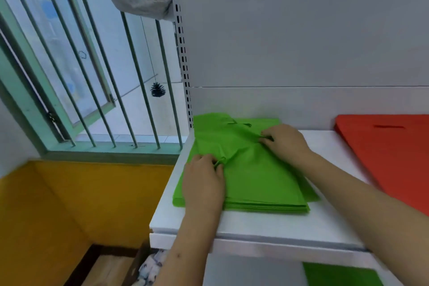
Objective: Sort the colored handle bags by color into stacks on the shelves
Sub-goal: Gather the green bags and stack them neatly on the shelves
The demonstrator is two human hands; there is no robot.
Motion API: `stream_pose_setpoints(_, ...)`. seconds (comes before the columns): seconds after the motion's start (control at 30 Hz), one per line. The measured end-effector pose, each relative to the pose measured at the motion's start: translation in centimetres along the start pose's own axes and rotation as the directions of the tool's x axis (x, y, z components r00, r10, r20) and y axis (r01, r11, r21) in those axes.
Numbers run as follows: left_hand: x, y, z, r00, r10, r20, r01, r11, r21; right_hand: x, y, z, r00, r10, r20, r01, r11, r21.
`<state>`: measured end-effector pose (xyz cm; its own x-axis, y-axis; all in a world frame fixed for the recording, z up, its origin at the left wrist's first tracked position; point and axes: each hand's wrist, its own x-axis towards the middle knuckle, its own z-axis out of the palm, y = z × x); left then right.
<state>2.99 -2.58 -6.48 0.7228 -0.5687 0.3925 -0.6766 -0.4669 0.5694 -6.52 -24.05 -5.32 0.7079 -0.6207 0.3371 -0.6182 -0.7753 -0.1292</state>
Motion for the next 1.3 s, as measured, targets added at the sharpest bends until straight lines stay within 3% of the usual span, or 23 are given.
stream_pose_setpoints(0.23,-1.9,2.4,-3.5,0.980,0.087,0.180,-0.009,0.919,-0.394,-6.0,1.4,-7.9,0.993,0.081,-0.083,-0.062,0.976,0.210)
stream_pose_setpoints(0.3,-3.3,3.8,-3.5,0.943,0.117,0.311,0.087,0.816,-0.571,-9.2,2.8,-10.2,0.981,0.149,-0.122,-0.116,0.963,0.244)
stream_pose_setpoints(0.37,-5.1,5.5,-3.5,0.887,0.180,0.425,0.222,0.642,-0.734,-12.9,4.3,-12.3,0.961,0.234,-0.150,-0.188,0.944,0.273)
stream_pose_setpoints(0.43,-6.9,7.0,-3.4,0.812,0.239,0.533,0.364,0.506,-0.782,-17.0,5.4,-14.5,0.917,0.353,-0.185,-0.287,0.908,0.306)
stream_pose_setpoints(0.5,-9.2,8.3,-3.0,0.724,0.329,0.606,0.453,0.436,-0.778,-21.5,6.6,-16.2,0.852,0.475,-0.218,-0.364,0.839,0.405)
stream_pose_setpoints(0.6,-13.3,10.3,-2.0,0.627,0.482,0.612,0.406,0.468,-0.785,-28.1,8.5,-17.6,0.706,0.653,-0.276,-0.400,0.688,0.605)
stream_pose_setpoints(0.73,-19.0,13.0,0.7,0.547,0.608,0.575,0.256,0.533,-0.807,-35.7,12.7,-17.8,0.499,0.822,-0.273,-0.444,0.514,0.734)
stream_pose_setpoints(0.83,-22.5,14.2,4.2,0.489,0.608,0.625,0.264,0.580,-0.771,-40.0,15.9,-16.6,0.374,0.900,-0.224,-0.459,0.389,0.799)
stream_pose_setpoints(0.9,-24.5,14.8,6.9,0.488,0.575,0.657,0.290,0.604,-0.743,-42.1,18.2,-15.2,0.317,0.931,-0.182,-0.462,0.319,0.828)
stream_pose_setpoints(1.0,-27.5,15.9,11.4,0.511,0.506,0.695,0.340,0.623,-0.704,-45.0,21.3,-12.9,0.303,0.949,-0.082,-0.419,0.210,0.883)
stream_pose_setpoints(1.13,-31.8,17.5,16.8,0.514,0.260,0.817,0.498,0.685,-0.532,-48.4,26.0,-8.4,0.334,0.943,0.014,-0.485,0.158,0.860)
stream_pose_setpoints(1.23,-33.9,16.4,21.2,0.456,0.082,0.886,0.578,0.730,-0.365,-49.9,29.3,-4.5,0.386,0.916,0.112,-0.539,0.126,0.833)
stream_pose_setpoints(1.3,-35.1,15.1,23.2,0.383,-0.002,0.924,0.601,0.760,-0.248,-50.1,31.0,-2.1,0.445,0.880,0.165,-0.594,0.152,0.790)
